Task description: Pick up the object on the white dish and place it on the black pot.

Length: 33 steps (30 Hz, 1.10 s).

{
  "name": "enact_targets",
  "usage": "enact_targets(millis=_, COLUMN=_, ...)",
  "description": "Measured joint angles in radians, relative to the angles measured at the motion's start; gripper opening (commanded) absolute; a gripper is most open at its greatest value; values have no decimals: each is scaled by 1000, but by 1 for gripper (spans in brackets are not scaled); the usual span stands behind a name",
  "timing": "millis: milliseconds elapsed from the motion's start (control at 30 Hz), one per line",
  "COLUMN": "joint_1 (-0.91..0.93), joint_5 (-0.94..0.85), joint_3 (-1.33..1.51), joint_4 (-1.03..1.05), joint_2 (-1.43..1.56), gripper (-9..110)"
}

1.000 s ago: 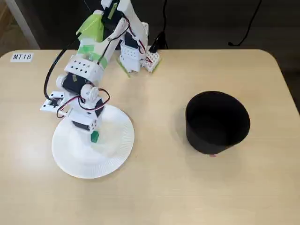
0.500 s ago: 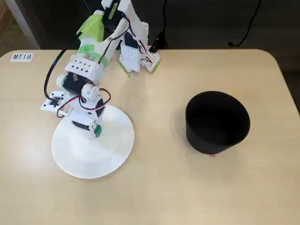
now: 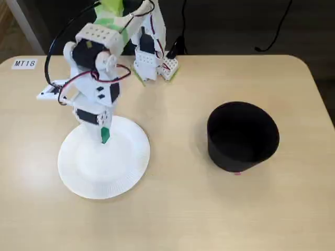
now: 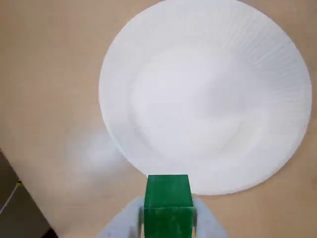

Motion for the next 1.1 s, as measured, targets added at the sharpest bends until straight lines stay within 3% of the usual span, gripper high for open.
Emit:
enact_targets(millis=500, joint_1=-419, joint_5=98, joint_3=0, joint_4=38, joint_2=232, gripper=11)
enact_targets(millis=1100, joint_1=-971, joint_5=129, joint_3=0, joint_4=-133, joint_2=158, gripper=10)
